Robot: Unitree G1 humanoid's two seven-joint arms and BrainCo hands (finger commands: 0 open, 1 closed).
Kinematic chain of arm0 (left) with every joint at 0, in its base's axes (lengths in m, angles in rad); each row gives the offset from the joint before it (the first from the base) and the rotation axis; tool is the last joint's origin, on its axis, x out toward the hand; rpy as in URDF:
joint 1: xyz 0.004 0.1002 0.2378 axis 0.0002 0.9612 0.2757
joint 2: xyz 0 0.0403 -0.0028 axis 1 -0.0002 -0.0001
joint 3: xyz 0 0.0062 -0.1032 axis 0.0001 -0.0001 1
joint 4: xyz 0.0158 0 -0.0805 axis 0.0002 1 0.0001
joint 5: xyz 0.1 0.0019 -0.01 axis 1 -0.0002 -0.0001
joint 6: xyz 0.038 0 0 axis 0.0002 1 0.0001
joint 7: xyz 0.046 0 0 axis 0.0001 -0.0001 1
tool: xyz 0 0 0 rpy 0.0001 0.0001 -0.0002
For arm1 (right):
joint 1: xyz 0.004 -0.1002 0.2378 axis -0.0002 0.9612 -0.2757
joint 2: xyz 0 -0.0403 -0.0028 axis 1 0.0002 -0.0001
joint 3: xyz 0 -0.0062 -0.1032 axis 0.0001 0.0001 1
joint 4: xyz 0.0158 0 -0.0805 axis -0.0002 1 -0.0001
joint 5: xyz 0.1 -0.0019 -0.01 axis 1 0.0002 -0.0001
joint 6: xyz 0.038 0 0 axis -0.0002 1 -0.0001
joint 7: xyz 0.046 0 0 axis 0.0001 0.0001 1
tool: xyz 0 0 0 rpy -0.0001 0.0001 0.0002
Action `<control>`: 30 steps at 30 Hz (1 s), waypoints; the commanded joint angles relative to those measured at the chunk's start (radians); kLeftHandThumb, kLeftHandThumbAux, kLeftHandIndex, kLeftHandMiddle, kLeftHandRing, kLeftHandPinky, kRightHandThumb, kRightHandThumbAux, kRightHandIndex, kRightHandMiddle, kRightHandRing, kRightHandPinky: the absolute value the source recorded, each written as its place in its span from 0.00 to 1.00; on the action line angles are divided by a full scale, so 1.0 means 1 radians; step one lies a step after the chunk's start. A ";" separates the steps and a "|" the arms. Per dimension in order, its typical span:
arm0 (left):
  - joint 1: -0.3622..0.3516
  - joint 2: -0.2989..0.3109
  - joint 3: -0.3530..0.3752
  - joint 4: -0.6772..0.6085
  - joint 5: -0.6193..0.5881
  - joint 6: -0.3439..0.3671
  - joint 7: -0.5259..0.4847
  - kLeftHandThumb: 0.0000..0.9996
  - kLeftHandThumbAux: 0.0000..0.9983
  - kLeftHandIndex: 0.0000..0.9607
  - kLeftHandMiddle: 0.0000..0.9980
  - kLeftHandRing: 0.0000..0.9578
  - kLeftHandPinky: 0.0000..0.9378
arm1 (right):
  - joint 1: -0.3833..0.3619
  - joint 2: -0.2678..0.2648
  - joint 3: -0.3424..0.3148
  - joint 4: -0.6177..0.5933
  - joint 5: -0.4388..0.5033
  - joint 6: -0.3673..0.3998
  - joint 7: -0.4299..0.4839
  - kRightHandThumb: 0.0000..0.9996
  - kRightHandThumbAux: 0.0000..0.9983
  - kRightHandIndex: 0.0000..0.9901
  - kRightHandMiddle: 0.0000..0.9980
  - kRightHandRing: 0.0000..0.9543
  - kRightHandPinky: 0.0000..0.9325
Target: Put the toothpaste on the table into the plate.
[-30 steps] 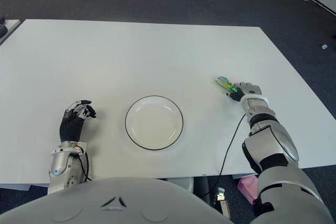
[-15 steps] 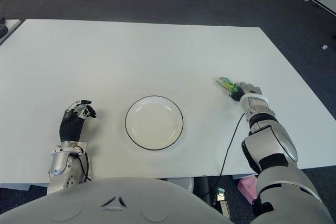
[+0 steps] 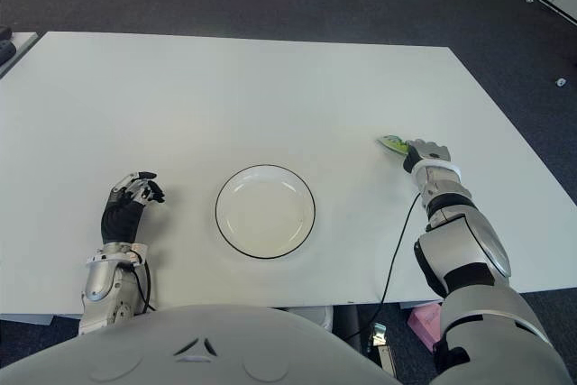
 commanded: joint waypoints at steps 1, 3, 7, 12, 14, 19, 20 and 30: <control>0.003 -0.002 0.001 0.008 -0.003 0.036 0.009 0.70 0.72 0.45 0.61 0.62 0.61 | 0.103 0.090 0.024 0.029 -0.018 -0.018 0.037 0.85 0.68 0.40 0.54 0.83 0.89; 0.002 -0.003 0.001 0.009 -0.001 0.033 0.009 0.70 0.72 0.45 0.61 0.62 0.61 | 0.095 0.093 0.014 0.026 -0.008 -0.013 0.030 0.85 0.68 0.40 0.54 0.85 0.90; 0.002 -0.006 0.000 0.007 0.000 0.033 0.011 0.70 0.72 0.45 0.61 0.61 0.61 | 0.071 0.108 -0.015 0.012 0.024 -0.005 0.028 0.85 0.68 0.40 0.54 0.87 0.92; 0.001 -0.002 -0.001 0.012 -0.002 0.023 0.000 0.70 0.72 0.45 0.61 0.61 0.61 | 0.073 0.123 -0.063 0.017 0.067 0.023 0.033 0.85 0.68 0.40 0.55 0.89 0.93; -0.001 -0.001 0.000 0.015 -0.005 0.023 -0.003 0.70 0.72 0.45 0.61 0.61 0.61 | 0.071 0.126 -0.077 0.016 0.078 0.025 0.039 0.85 0.68 0.40 0.55 0.89 0.93; -0.005 0.001 0.002 0.018 -0.008 0.027 -0.003 0.70 0.72 0.45 0.61 0.61 0.61 | 0.047 0.135 -0.159 0.008 0.156 0.034 0.076 0.85 0.68 0.40 0.55 0.90 0.94; -0.006 0.000 0.003 0.019 -0.008 0.028 -0.002 0.70 0.72 0.45 0.61 0.61 0.61 | 0.040 0.136 -0.168 0.005 0.165 0.035 0.081 0.85 0.68 0.40 0.55 0.91 0.94; -0.011 -0.003 0.003 0.017 -0.002 0.020 0.003 0.70 0.72 0.45 0.61 0.62 0.61 | 0.020 0.162 -0.355 -0.008 0.339 0.025 0.059 0.85 0.68 0.40 0.54 0.91 0.94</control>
